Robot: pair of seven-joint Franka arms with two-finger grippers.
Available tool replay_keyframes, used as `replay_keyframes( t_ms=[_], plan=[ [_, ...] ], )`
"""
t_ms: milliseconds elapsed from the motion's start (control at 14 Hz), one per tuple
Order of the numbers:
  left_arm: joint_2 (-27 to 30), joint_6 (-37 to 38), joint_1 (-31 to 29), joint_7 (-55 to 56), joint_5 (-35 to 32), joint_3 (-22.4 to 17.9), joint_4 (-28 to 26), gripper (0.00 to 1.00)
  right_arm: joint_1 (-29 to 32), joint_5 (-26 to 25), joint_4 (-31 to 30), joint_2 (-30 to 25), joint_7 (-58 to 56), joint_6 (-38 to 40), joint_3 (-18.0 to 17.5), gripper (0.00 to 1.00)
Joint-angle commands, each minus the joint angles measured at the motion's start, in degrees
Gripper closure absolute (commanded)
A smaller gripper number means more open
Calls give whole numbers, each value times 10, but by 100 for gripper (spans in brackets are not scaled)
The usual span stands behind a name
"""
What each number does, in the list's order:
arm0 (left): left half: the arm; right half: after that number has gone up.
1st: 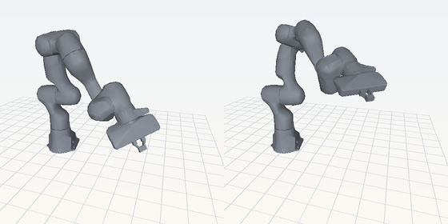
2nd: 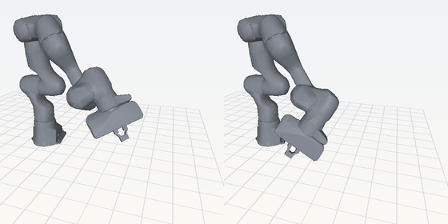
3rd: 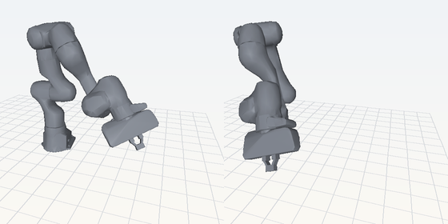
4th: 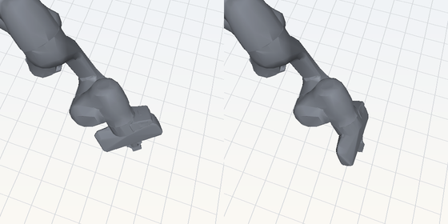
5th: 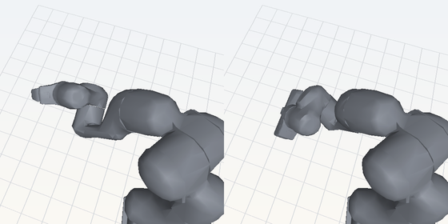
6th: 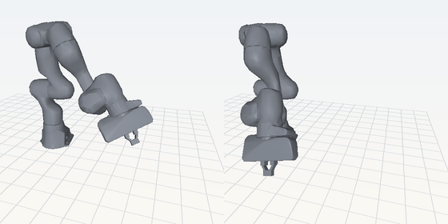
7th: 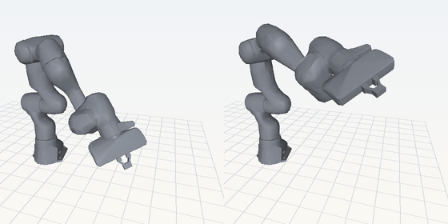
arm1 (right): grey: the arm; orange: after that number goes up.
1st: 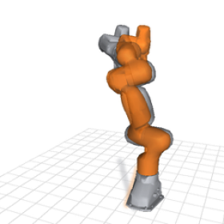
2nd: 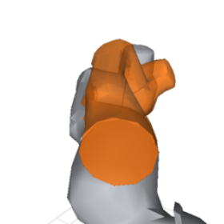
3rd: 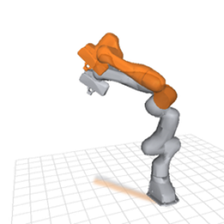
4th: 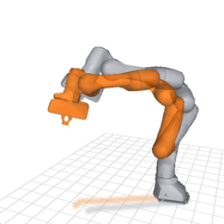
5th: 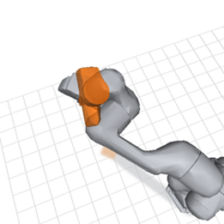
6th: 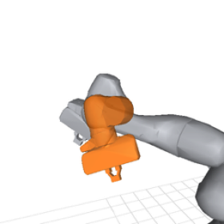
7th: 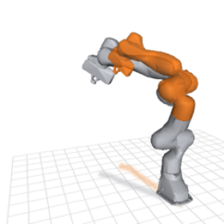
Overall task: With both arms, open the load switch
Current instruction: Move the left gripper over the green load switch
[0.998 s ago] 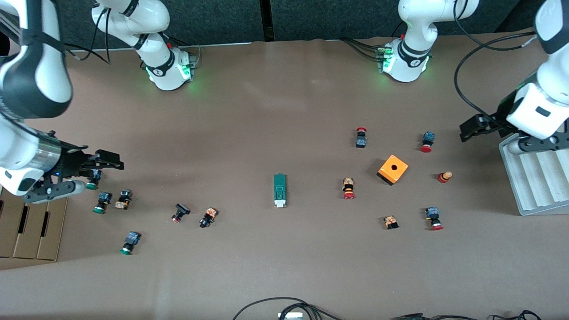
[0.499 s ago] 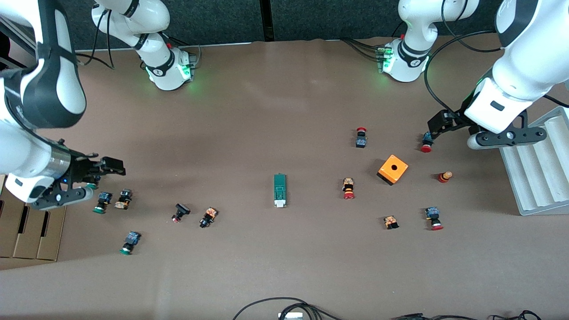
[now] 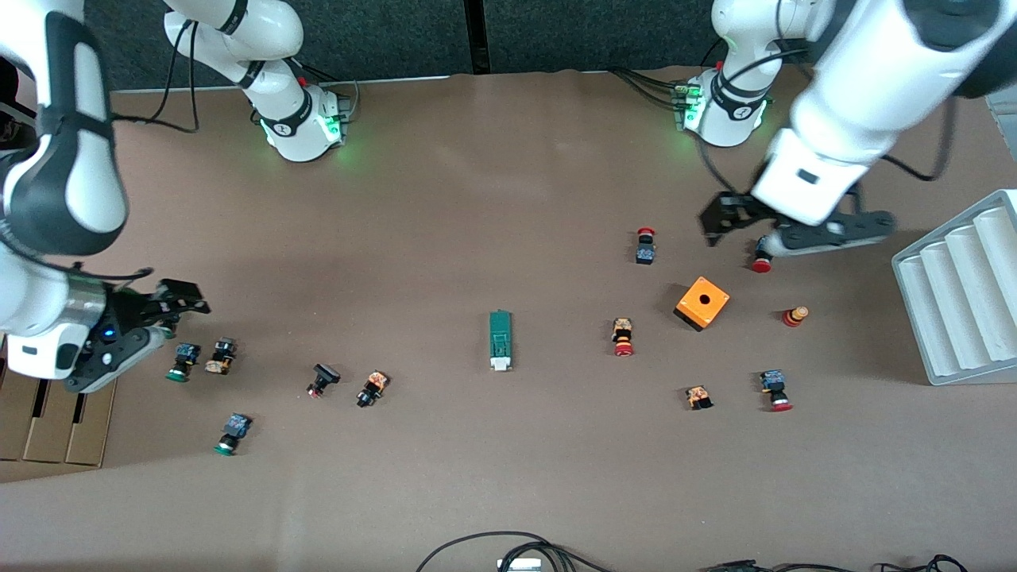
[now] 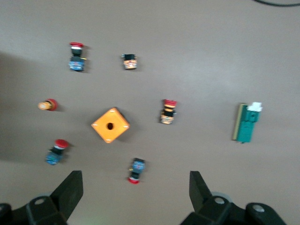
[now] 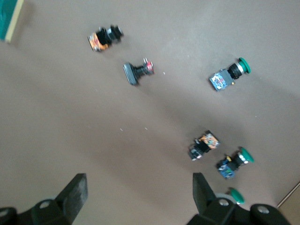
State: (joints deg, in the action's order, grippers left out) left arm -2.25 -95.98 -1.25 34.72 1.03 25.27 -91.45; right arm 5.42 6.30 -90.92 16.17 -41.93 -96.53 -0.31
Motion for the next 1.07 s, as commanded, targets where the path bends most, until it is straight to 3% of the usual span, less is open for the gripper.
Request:
replay_keyframes(
  t_ms=[0,285,570,713,998],
  plan=[
    [-16,-33,-3,82,-5,49,-5,0,8,5,29,22,-105,8,-7,0],
    [-43,-97,-2,176,-24,101,-16,0,-23,-44,32,25,-224,3,-7,0],
    [-98,-163,-2,298,-137,187,-29,0,-74,-122,51,22,-286,-7,-7,0],
    [-114,-225,-2,354,-204,220,-70,0,-76,-121,52,22,-289,-7,-8,0],
    [-115,-365,8,465,-285,239,-169,0,-83,-121,53,22,-290,-8,-8,0]
  ],
)
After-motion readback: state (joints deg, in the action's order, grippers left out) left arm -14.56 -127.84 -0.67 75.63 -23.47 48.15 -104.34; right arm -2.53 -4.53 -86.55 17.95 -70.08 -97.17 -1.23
